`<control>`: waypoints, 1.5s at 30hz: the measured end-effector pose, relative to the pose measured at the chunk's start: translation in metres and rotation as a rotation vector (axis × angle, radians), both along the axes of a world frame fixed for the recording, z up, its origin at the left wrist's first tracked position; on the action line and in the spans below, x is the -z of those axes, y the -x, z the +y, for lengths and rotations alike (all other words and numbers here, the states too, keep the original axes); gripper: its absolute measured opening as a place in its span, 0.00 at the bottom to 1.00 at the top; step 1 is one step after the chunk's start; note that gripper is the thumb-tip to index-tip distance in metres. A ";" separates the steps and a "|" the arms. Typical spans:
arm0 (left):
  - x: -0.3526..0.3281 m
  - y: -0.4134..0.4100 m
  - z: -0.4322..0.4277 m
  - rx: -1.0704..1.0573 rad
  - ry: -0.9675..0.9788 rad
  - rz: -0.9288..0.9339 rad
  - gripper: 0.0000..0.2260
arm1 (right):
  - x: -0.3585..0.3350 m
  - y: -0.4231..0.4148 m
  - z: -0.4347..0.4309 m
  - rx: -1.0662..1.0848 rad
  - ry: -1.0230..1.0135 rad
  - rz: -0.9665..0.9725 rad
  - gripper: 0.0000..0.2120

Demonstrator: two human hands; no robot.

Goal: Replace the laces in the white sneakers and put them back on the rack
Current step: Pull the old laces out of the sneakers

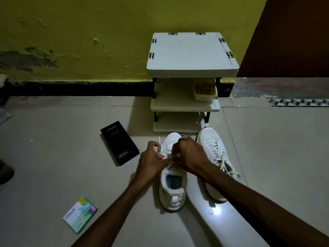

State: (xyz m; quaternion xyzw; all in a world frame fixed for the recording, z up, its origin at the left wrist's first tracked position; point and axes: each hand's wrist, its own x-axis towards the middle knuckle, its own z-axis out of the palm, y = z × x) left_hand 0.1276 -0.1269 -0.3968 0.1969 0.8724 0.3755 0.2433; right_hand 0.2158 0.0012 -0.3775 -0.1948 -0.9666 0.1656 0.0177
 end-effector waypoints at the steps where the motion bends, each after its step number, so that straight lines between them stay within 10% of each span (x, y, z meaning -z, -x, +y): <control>1: 0.000 0.002 0.000 0.000 -0.001 -0.011 0.21 | 0.003 0.004 0.000 -0.035 -0.041 -0.018 0.09; 11: 0.003 0.006 -0.003 0.123 0.035 0.075 0.09 | -0.012 0.017 -0.005 -0.209 -0.447 -0.033 0.10; 17: 0.000 0.003 -0.003 0.134 0.056 0.073 0.11 | 0.000 0.002 0.025 0.248 -0.128 0.078 0.08; 22: -0.002 -0.005 0.007 0.133 0.066 0.109 0.10 | -0.005 0.005 0.009 0.035 0.015 0.011 0.21; 28: -0.004 -0.005 0.007 0.138 0.097 0.109 0.11 | -0.005 0.013 -0.002 -0.178 -0.266 -0.209 0.11; 37: -0.008 -0.011 0.000 0.115 0.092 0.149 0.08 | -0.008 0.008 0.037 0.237 0.113 0.293 0.06; 45: -0.011 -0.015 0.004 0.126 0.085 0.153 0.10 | -0.006 0.008 0.036 -0.022 0.228 -0.153 0.12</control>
